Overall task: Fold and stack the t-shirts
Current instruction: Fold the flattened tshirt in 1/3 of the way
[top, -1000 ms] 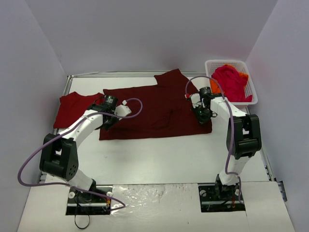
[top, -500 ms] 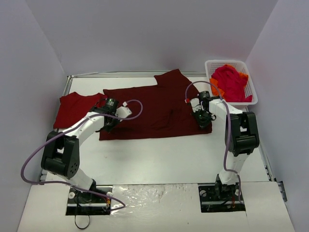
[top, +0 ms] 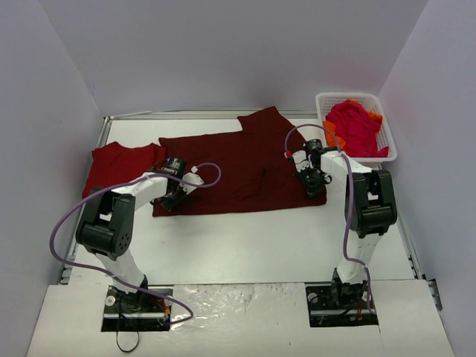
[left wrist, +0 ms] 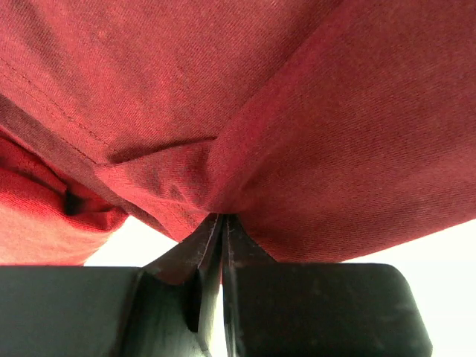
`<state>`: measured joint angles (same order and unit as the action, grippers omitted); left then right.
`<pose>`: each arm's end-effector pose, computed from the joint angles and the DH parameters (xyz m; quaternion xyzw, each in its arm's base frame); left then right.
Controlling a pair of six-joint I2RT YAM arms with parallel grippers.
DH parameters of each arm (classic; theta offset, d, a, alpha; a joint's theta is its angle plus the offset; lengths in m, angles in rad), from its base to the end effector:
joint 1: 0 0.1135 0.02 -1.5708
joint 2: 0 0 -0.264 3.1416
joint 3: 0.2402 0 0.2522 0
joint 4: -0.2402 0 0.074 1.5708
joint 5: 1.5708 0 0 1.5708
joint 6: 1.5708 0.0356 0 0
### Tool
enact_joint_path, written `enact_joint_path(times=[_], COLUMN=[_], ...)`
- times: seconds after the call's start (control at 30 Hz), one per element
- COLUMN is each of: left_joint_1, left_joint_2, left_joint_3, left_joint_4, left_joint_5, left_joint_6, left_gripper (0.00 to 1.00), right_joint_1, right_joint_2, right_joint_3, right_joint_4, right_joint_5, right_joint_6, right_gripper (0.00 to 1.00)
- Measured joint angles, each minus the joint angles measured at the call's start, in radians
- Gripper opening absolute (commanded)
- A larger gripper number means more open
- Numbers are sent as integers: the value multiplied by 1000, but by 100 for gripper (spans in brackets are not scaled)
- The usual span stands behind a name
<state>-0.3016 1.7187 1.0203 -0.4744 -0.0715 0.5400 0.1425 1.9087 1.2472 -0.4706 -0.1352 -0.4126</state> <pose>0.3135 -0.0949 0.1621 0.3937 0.8971 0.0583 0.1920 0.3795 0.0593 0.1605 -0.2810 0.9325 0.0361 0.2240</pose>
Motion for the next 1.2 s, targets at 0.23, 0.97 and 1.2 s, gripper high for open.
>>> enact_joint_path(times=[0.23,0.97,1.2], left_joint_1=[0,-7,-31], left_joint_2=[3,-43,-58], left_joint_3=[2,-37,-58], left_joint_4=[-6,-157,-202], left_joint_5=[-2,18,20], left_joint_6=[25,115,120], left_gripper=[2,2,2], right_joint_1=[0,0,2], right_joint_2=[0,-103,-108], right_joint_3=[-5,-142,-150], right_joint_4=[5,51,-2], right_joint_5=[3,18,31], right_joint_6=[-3,-60,-71], right_gripper=[0,0,0])
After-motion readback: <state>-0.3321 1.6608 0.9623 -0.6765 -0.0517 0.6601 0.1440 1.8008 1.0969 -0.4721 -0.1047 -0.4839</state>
